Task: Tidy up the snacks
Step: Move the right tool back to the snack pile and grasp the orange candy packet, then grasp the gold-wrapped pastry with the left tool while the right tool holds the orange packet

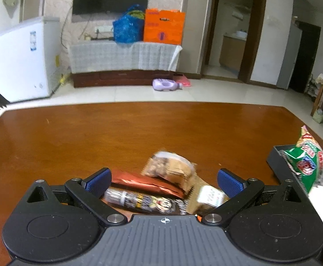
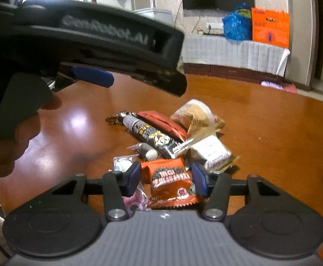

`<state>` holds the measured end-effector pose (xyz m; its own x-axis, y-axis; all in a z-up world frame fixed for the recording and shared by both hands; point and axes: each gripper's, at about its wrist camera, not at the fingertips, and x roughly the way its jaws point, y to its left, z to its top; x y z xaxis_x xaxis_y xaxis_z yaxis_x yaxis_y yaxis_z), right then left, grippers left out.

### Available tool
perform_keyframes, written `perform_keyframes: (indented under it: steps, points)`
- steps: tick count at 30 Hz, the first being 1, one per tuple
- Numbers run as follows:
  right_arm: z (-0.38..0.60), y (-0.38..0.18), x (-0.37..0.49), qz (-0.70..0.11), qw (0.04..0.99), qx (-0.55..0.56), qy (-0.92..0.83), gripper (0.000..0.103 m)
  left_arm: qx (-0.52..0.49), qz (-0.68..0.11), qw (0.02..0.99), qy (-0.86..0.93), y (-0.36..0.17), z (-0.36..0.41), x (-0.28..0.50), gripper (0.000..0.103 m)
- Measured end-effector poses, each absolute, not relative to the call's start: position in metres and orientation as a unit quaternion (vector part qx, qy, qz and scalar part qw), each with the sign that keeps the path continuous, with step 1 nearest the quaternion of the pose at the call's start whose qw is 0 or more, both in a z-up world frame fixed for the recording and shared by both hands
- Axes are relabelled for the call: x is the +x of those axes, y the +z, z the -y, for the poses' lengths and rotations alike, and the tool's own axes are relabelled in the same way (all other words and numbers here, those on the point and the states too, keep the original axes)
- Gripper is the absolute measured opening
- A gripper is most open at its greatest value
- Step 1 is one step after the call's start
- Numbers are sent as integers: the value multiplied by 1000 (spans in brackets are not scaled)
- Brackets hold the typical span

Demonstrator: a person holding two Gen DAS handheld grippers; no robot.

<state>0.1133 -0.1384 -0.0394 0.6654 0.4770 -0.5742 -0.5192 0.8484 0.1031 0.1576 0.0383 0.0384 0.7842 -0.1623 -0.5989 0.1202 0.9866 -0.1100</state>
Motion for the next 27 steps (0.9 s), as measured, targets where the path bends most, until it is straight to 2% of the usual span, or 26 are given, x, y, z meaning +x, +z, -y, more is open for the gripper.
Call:
perform_keyframes:
  steps: [1,3,4,12,19,27]
  points:
    - [138,-40,113,-306,911,-37,272,52,-40,-327,940,-84,36,-37,158,102]
    - [137,-40,112,-304,911,-44,274,40,-41,-336,936,-94,32,-32,160,101]
    - [136,-40,112,-305,911,-46,275,38,-35,-335,937,-92,31,-30,160,100]
    - [146,-37,109,-312,911,-16,268,37,-24,-337,934,-117,22,-14,158,95]
    - [161,-28,104,-351,899,10,263,38,-35,-366,921,-124,3,-6,164,83]
    - [187,-15,92,-346,907,-2,242,37,-12,-338,927,-164,-2,5,159,76]
